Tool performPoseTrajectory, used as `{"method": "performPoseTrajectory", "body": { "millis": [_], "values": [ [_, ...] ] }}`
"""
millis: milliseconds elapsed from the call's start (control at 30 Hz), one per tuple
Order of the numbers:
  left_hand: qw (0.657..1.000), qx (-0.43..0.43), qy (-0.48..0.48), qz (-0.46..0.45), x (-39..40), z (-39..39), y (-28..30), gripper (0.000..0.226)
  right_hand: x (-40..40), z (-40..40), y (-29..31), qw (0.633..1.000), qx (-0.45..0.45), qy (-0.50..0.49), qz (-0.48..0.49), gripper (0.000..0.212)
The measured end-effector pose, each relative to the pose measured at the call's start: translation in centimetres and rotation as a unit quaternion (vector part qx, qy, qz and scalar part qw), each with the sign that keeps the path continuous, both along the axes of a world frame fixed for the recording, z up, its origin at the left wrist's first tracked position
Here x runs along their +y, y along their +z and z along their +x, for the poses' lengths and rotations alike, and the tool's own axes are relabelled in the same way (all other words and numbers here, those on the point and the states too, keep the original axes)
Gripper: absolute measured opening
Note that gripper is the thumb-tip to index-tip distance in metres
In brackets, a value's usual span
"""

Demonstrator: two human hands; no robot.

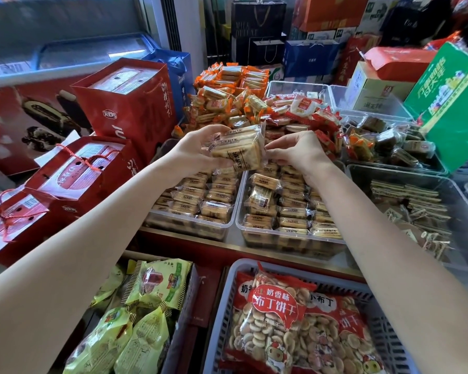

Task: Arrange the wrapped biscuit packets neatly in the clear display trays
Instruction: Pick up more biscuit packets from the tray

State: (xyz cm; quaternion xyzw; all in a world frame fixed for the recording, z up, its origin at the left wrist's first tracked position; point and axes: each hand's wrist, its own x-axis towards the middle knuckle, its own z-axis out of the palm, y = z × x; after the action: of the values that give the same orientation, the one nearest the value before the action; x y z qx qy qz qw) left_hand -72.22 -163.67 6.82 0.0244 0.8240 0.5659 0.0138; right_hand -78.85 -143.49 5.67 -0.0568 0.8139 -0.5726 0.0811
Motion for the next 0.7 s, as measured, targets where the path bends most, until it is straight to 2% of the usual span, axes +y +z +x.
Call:
{"method": "performPoseTrajectory", "body": {
  "millis": [100,267,467,700],
  "values": [
    [1.000,-0.002,0.007,-0.031,0.0,-0.1,-0.1,0.063,0.0,0.3,-0.5,0.999,-0.014,-0.029,-0.044,0.008],
    [0.999,-0.048,0.011,0.006,0.4,-0.3,-0.7,0.056,-0.2,0.4,-0.9,0.974,0.006,-0.065,-0.216,0.013],
    [0.993,-0.103,-0.013,0.060,1.1,-0.2,-0.9,0.044,-0.7,0.6,-1.4,0.981,0.149,-0.099,-0.071,0.024],
    [0.992,-0.098,0.025,0.070,-0.1,-0.3,-1.3,0.049,0.8,-0.1,-0.3,0.992,0.104,0.003,-0.065,0.010]
  ]
}}
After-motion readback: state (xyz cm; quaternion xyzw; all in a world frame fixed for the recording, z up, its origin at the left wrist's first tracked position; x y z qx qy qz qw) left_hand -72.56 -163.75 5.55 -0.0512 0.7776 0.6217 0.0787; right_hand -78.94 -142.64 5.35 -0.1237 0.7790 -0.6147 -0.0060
